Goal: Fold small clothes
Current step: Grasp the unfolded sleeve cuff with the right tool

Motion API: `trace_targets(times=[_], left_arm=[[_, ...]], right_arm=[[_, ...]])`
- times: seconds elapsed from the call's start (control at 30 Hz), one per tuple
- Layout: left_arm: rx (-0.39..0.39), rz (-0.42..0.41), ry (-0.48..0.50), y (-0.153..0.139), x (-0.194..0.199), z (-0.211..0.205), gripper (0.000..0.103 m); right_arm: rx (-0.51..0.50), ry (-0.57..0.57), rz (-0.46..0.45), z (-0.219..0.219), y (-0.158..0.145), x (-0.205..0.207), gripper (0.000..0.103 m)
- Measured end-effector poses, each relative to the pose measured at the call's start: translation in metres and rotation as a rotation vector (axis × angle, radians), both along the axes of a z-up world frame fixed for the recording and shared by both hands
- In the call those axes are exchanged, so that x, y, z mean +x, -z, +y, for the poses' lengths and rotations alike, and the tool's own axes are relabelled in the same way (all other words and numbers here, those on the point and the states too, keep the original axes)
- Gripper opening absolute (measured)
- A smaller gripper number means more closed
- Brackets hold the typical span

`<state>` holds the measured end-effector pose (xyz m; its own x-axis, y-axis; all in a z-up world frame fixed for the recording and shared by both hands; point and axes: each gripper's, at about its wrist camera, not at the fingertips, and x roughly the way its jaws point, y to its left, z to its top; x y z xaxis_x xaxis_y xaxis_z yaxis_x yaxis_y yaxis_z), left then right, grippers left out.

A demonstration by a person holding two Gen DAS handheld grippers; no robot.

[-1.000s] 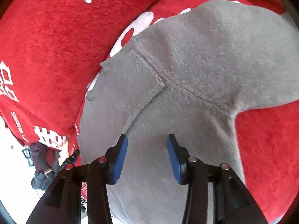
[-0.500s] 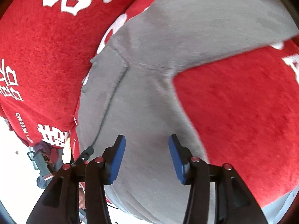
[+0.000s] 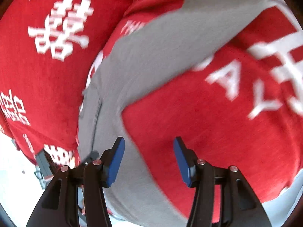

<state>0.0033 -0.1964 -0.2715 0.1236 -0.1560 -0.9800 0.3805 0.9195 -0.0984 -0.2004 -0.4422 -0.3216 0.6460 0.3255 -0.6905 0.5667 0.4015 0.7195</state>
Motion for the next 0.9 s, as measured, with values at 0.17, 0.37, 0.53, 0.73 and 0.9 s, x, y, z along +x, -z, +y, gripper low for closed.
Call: trace_targets(times=[0.17, 0.37, 0.53, 0.73, 0.9], left_arm=[[-0.006, -0.016, 0.014, -0.003, -0.006, -0.026, 0.098], [-0.029, -0.051, 0.04, -0.011, -0.006, -0.069, 0.098], [-0.052, -0.056, 0.046, -0.014, -0.004, -0.089, 0.098], [-0.054, -0.071, 0.033, -0.016, -0.005, -0.094, 0.098], [-0.047, -0.073, 0.035, -0.018, -0.007, -0.08, 0.098]], right_arm=[[-0.047, 0.165, -0.028, -0.059, -0.001, -0.03, 0.058], [0.007, 0.395, -0.062, -0.126, 0.016, -0.06, 0.058], [0.038, 0.467, -0.137, -0.157, 0.02, -0.059, 0.058], [0.089, 0.533, -0.197, -0.175, 0.02, -0.053, 0.058], [0.232, 0.542, -0.198, -0.175, 0.031, -0.044, 0.006]])
